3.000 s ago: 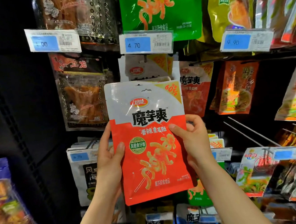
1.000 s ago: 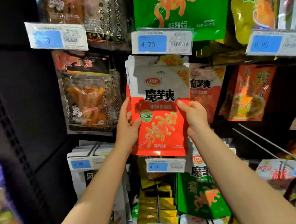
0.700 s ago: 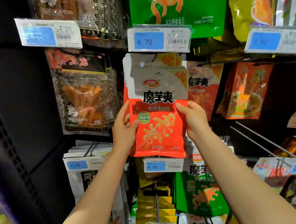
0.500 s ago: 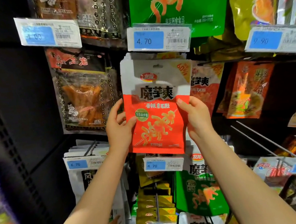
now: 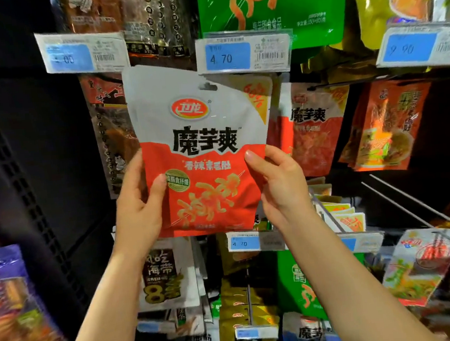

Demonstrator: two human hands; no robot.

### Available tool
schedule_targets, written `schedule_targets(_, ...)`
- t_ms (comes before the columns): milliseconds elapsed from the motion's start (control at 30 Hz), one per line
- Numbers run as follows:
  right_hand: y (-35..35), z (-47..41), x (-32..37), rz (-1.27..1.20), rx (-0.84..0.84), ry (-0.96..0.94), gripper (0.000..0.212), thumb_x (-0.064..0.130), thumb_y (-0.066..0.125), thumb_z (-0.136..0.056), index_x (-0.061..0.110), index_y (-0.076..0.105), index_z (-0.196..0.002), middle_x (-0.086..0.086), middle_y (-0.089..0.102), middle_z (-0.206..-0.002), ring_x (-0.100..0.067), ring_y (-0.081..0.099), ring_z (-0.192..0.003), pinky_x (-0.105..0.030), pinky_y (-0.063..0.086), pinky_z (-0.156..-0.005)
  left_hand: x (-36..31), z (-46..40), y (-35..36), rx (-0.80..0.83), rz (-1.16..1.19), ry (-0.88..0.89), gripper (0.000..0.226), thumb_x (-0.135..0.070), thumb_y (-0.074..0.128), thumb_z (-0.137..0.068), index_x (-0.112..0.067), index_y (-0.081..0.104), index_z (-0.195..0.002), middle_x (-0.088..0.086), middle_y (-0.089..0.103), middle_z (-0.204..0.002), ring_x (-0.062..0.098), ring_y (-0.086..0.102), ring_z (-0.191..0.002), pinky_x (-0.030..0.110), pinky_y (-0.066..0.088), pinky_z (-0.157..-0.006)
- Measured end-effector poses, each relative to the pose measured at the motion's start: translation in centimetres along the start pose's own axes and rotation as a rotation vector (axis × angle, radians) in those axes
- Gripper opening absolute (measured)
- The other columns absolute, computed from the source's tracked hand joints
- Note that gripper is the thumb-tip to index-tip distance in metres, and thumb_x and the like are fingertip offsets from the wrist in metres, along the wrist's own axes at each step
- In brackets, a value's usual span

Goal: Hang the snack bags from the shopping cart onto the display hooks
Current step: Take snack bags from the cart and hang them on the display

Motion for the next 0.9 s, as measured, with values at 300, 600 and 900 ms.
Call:
schedule_targets(300, -3.4, 1.6, 3.4, -0.004, -0.060, -0.044, 0.010, -0.002, 0.062, -0.086, 0.008, 0.061, -0.089, -0.007, 0.070, -0.072, -0.016, 0.066, -0.060, -0.031, 0.057, -0.061, -4.0, 2.3, 3.2, -0.039, 0.077, 0.048, 0.047, -0.017, 0.057, -0.093, -0.053, 0.047, -0.121, -0.020, 0.062, -0.120, 0.005, 0.063, -0.107, 0.019, 0.055, -0.079)
schedule_targets(600, -17.7, 2.4, 6.8, 0.071, -0.306, 0.037, 0.007, -0.001, 0.062, -0.086, 0.006, 0.063, -0.088, -0.008, 0.070, -0.066, -0.017, 0.066, -0.055, -0.031, 0.056, -0.058, 0.1, 6.4, 17.4, 0.173, 0.235, -0.305, 0.047, -0.009, 0.051, -0.096, -0.037, 0.044, -0.134, 0.001, 0.065, -0.123, 0.014, 0.067, -0.100, 0.031, 0.057, -0.082)
schedule_targets(900, -24.4, 0.8, 10.8, 0.117, -0.303, 0.017, 0.009, 0.002, 0.062, -0.087, 0.010, 0.061, -0.085, -0.005, 0.071, -0.066, -0.016, 0.067, -0.057, -0.032, 0.057, -0.059, 1.5, 8.1, 25.4, 0.167, 0.351, -0.385, 0.049, -0.010, 0.047, -0.099, -0.028, 0.039, -0.143, 0.008, 0.064, -0.125, 0.028, 0.065, -0.107, 0.045, 0.056, -0.086)
Point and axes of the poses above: each hand's wrist, its own z-axis away from the middle knuckle, its own y-axis out of the palm, x = y × z, the point moved 6 cm from there along -z, towards the middle knuckle
